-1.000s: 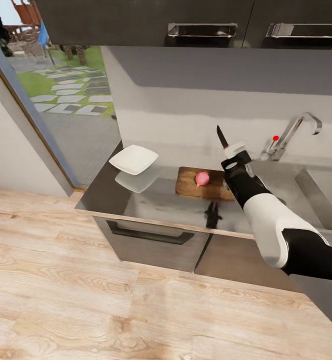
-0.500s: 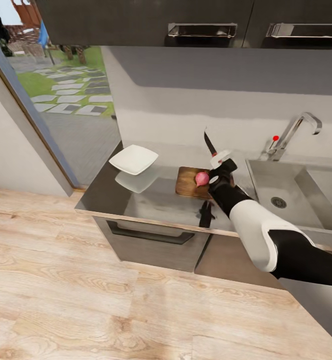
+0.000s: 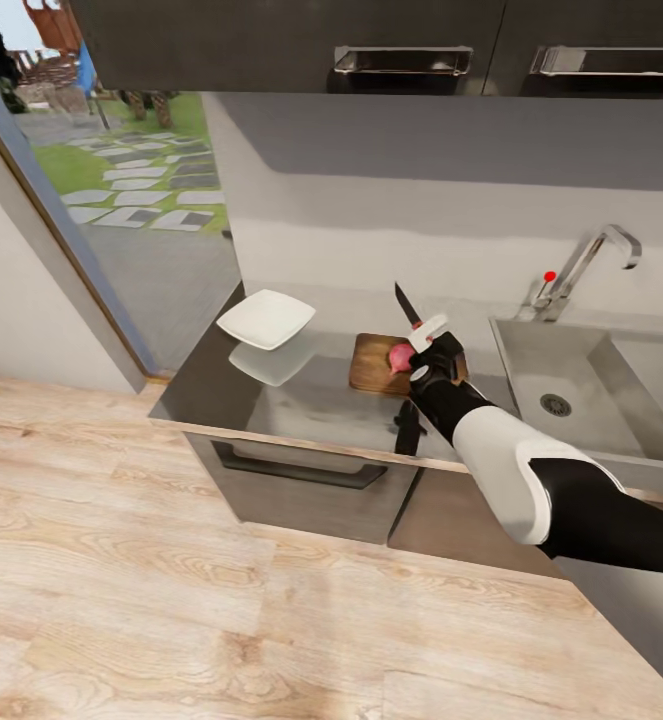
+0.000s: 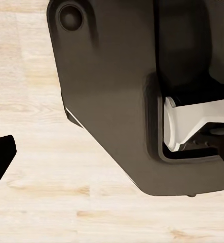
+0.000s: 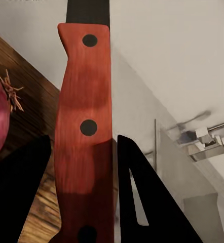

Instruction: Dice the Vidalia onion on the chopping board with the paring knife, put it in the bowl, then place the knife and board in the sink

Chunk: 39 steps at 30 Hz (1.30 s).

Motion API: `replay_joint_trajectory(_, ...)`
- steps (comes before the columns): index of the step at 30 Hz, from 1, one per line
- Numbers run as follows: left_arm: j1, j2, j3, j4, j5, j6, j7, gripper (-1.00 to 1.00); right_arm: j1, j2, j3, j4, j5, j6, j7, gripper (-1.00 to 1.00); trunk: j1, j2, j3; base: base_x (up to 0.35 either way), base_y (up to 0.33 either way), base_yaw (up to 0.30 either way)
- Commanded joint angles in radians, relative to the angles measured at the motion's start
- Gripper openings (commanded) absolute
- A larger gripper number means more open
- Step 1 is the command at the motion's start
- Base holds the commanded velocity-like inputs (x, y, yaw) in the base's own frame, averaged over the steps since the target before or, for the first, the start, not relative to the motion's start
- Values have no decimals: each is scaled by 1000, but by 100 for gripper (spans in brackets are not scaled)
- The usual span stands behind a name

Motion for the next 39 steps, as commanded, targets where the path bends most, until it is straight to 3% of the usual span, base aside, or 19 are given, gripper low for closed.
replay_joint_trajectory(1,0,0,-2,-3,1,6,6,100,-1,4,-8,0,11,5,-1,-100,1,-2,-2,0,-154,0)
replay_joint_trajectory(3,0,0,-3,-3,1,6,6,100,-1,10,-8,0,15,5,-2,-100,1,-2,-2,0,-196,0)
replay_joint_trajectory(10,0,0,-3,-2,1,6,6,100,-1,40,-9,3,120,4,-97,-100,1,-2,-2,0,-221,0)
replay_joint_trajectory(39,0,1,-3,2,2,5,6,100,8,40,-8,115,141,-24,-105,-100,1,-2,-2,0,-17,0)
